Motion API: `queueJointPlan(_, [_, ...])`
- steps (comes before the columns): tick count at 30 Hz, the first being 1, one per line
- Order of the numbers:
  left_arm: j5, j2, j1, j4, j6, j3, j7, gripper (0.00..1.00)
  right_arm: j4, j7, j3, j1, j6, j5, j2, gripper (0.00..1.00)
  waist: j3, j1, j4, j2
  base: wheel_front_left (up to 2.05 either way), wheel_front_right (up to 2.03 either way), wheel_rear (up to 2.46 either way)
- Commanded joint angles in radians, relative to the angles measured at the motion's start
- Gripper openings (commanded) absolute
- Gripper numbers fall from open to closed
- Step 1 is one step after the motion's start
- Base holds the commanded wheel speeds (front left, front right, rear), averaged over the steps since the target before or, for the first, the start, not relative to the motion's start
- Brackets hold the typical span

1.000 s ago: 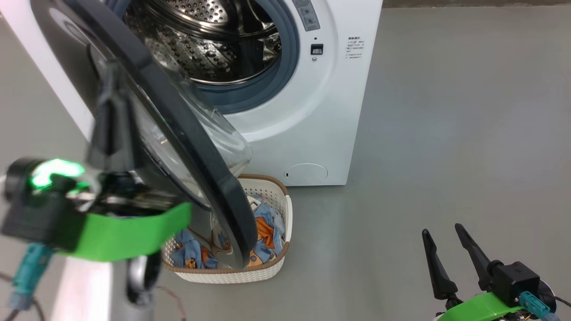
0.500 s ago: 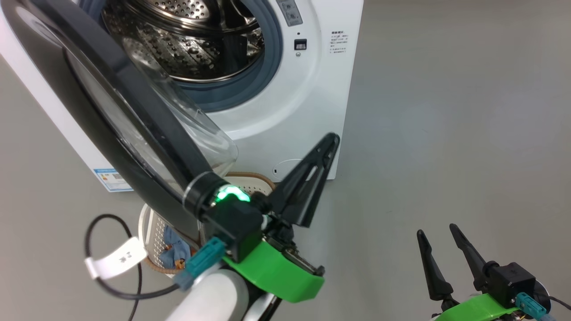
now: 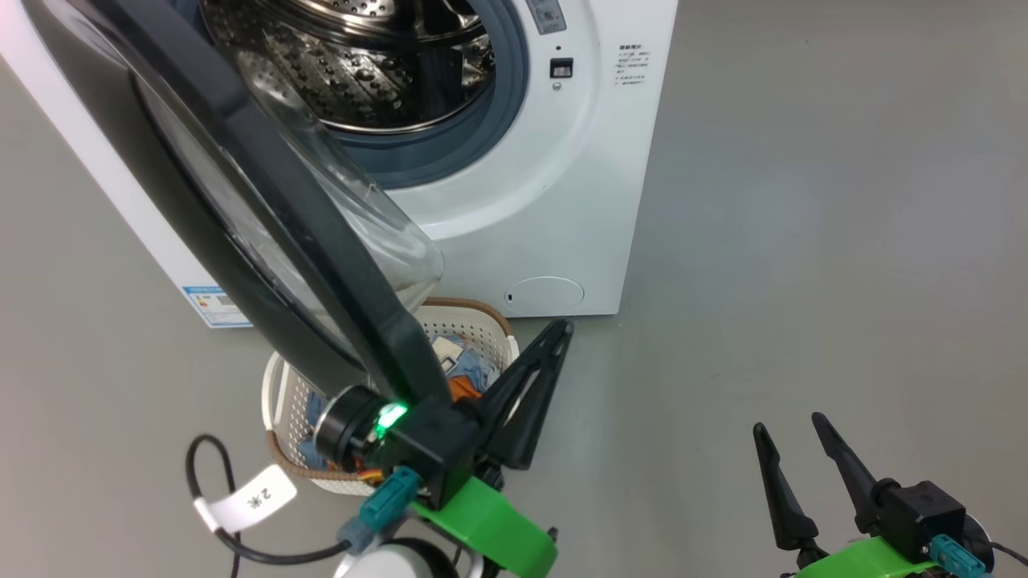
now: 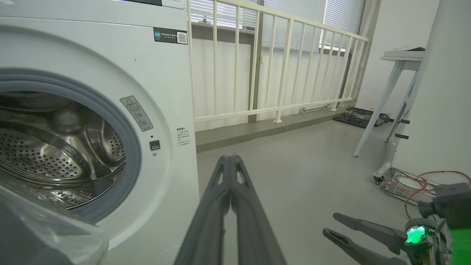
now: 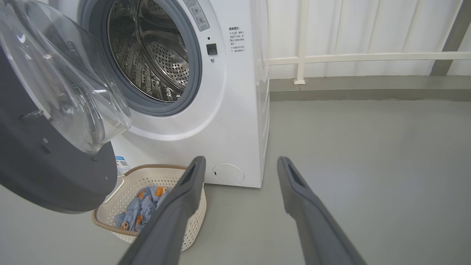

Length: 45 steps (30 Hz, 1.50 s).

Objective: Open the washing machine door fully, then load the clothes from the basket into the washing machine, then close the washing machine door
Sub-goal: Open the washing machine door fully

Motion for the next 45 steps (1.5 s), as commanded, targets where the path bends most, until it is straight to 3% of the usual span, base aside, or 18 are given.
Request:
queueJointPlan(1, [0.008,0.013,-0.009,-0.026,0.012,0.039,0.005,0.00,-0.022,-0.010,0.021,-0.012,0.002,0.013,-0.003,1.00,0.003,0.0000,0.003,-0.0001,0.00,0.00,0.00])
queueJointPlan(9, [-0.021,0.042,0.037,0.046,0.063,0.105,0.000,0.00,-0.024,-0.007,0.024,-0.018,0.002,0.014,-0.003,1.00,0.015,0.0000,0.007,-0.0001,0.00,0.00,0.00])
queueJointPlan(18, [-0.053,0.050,0.046,0.121,0.068,0.139,-0.026,0.00,-0.023,-0.005,0.022,-0.018,0.002,0.014,-0.003,1.00,0.016,0.0000,0.005,-0.0001,0.00,0.00,0.00])
queueJointPlan(45, [-0.081,0.070,0.143,0.045,0.172,0.201,-0.032,0.00,-0.018,-0.006,-0.008,-0.028,0.002,0.023,-0.003,1.00,0.048,0.0000,0.082,-0.0001,0.00,0.00,0.00])
